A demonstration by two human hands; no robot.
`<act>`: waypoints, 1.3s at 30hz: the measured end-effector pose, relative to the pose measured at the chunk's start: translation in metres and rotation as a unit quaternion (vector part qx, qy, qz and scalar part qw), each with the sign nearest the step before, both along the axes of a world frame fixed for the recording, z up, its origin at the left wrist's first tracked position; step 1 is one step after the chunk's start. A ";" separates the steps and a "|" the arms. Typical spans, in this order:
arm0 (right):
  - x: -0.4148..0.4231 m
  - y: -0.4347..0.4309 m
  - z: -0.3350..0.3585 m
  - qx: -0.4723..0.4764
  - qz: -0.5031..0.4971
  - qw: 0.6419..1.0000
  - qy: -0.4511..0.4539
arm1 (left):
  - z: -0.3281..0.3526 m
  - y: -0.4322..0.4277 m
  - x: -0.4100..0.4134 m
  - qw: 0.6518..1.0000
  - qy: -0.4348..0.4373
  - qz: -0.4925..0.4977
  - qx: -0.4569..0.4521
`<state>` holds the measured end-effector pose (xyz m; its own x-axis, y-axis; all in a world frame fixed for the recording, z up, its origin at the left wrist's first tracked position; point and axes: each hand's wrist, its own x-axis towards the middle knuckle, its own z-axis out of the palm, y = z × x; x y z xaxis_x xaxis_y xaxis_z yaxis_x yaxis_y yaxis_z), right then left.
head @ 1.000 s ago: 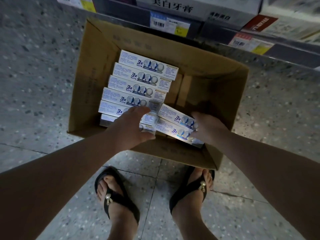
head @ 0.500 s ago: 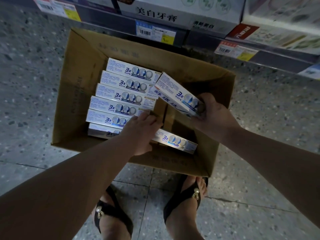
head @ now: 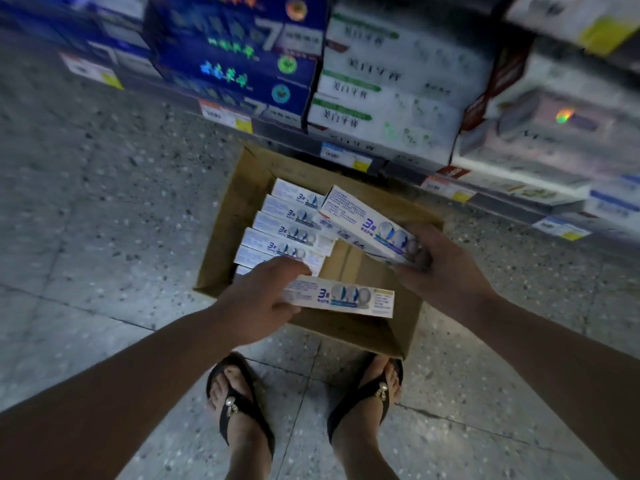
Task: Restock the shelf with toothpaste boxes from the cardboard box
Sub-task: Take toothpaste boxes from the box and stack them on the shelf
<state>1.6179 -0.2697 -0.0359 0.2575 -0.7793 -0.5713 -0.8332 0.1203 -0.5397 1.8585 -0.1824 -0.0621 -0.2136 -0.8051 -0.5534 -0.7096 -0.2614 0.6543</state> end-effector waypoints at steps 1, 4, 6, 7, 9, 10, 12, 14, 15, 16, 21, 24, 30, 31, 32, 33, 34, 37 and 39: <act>0.006 -0.004 0.021 -0.009 0.010 1.000 -0.006 | 0.025 0.001 0.008 1.000 0.015 0.023 -0.003; 0.025 -0.018 0.091 -0.053 0.042 0.998 -0.006 | 0.108 0.007 0.030 0.995 0.051 0.086 -0.026; 0.040 -0.028 0.142 -0.080 0.070 0.994 -0.011 | 0.160 0.012 0.046 0.988 0.075 0.126 -0.047; 0.049 -0.033 0.169 -0.083 0.076 0.993 -0.017 | 0.185 0.015 0.055 0.984 0.088 0.145 -0.058; 0.066 -0.040 0.226 -0.089 0.088 0.992 -0.031 | 0.238 0.021 0.071 0.975 0.107 0.178 -0.073; 0.074 -0.043 0.255 -0.093 0.097 0.990 -0.036 | 0.266 0.023 0.078 0.971 0.113 0.194 -0.082; 0.089 -0.049 0.312 -0.097 0.122 0.987 -0.046 | 0.324 0.028 0.090 0.961 0.128 0.225 -0.095; 0.103 -0.054 0.370 -0.108 0.151 0.981 -0.056 | 0.378 0.033 0.100 0.946 0.142 0.270 -0.108; 0.109 -0.055 0.399 -0.112 0.159 0.979 -0.058 | 0.403 0.038 0.105 0.936 0.150 0.297 -0.112; 0.115 -0.054 0.426 -0.118 0.167 0.976 -0.069 | 0.427 0.044 0.109 0.928 0.153 0.318 -0.118; 0.147 -0.052 0.539 -0.182 0.205 0.956 -0.102 | 0.531 0.079 0.127 0.887 0.176 0.383 -0.188; 0.173 -0.048 0.592 -0.226 0.246 0.934 -0.126 | 0.575 0.106 0.137 0.848 0.192 0.442 -0.220; 0.237 -0.019 0.673 -0.229 0.290 0.915 -0.161 | 0.640 0.162 0.181 0.797 0.199 0.505 -0.265; 0.251 -0.013 0.684 -0.245 0.301 0.907 -0.163 | 0.650 0.171 0.194 0.794 0.198 0.506 -0.273; 0.266 -0.007 0.694 -0.255 0.309 0.901 -0.165 | 0.658 0.179 0.207 0.793 0.197 0.504 -0.280; 0.282 -0.001 0.703 -0.261 0.317 0.897 -0.165 | 0.666 0.187 0.222 0.792 0.197 0.500 -0.288; 0.299 0.006 0.711 -0.268 0.320 0.894 -0.165 | 0.673 0.196 0.239 0.792 0.195 0.499 -0.294; 0.356 0.031 0.731 -0.281 0.312 0.890 -0.179 | 0.697 0.222 0.294 0.798 0.174 0.487 -0.309; 0.397 0.050 0.741 -0.296 0.309 0.883 -0.193 | 0.713 0.241 0.334 0.801 0.156 0.476 -0.329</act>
<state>2.0153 -0.2201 0.7054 0.8246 -0.5545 0.1127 -0.3811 -0.6914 -0.6138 2.1925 0.0582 0.6513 0.6242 -0.7810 0.0178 -0.1699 -0.1135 0.9789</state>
